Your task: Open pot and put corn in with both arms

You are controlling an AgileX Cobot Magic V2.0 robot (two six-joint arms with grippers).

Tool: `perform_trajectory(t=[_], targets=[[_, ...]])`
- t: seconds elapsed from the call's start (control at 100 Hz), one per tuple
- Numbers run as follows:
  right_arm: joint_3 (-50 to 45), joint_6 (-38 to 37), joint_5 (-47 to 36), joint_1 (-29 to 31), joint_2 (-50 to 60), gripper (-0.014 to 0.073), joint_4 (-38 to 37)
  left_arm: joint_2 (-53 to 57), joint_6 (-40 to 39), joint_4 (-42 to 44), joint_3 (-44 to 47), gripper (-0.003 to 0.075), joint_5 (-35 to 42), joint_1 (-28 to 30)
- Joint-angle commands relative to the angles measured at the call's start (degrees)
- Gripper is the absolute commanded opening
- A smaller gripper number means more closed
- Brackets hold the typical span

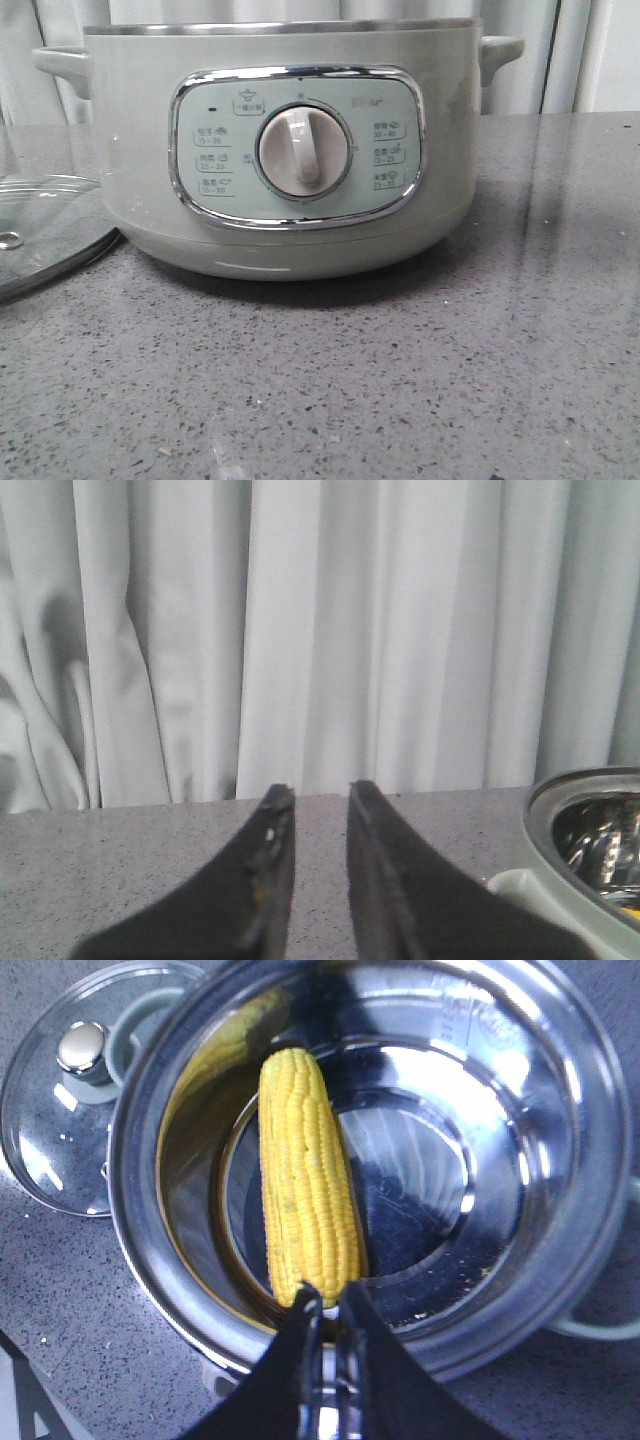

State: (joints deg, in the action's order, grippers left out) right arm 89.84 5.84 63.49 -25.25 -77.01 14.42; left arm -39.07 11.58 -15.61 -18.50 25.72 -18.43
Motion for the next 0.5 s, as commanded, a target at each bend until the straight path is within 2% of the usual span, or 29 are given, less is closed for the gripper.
perform_trajectory(t=[0.0,0.24,0.36,0.49], targets=[[1.36,0.88,-3.07,0.03,4.37,-0.0064,-2.25,5.02,-0.07,0.21,-1.78,-0.0020,-0.88,-0.04],[-9.16,2.96,-15.87,0.03,15.70,-0.0064,-5.18,19.56,-0.07,0.22,-1.78,-0.0020,-15.29,-0.04],[-20.04,2.96,-24.77,0.03,23.66,-0.0064,-6.16,26.28,-0.07,0.22,-1.78,-0.0020,-24.26,-0.04],[-33.05,2.96,-34.54,0.03,33.73,-0.0064,-11.27,32.48,-0.07,0.22,-1.78,-0.0020,-31.14,-0.04]])
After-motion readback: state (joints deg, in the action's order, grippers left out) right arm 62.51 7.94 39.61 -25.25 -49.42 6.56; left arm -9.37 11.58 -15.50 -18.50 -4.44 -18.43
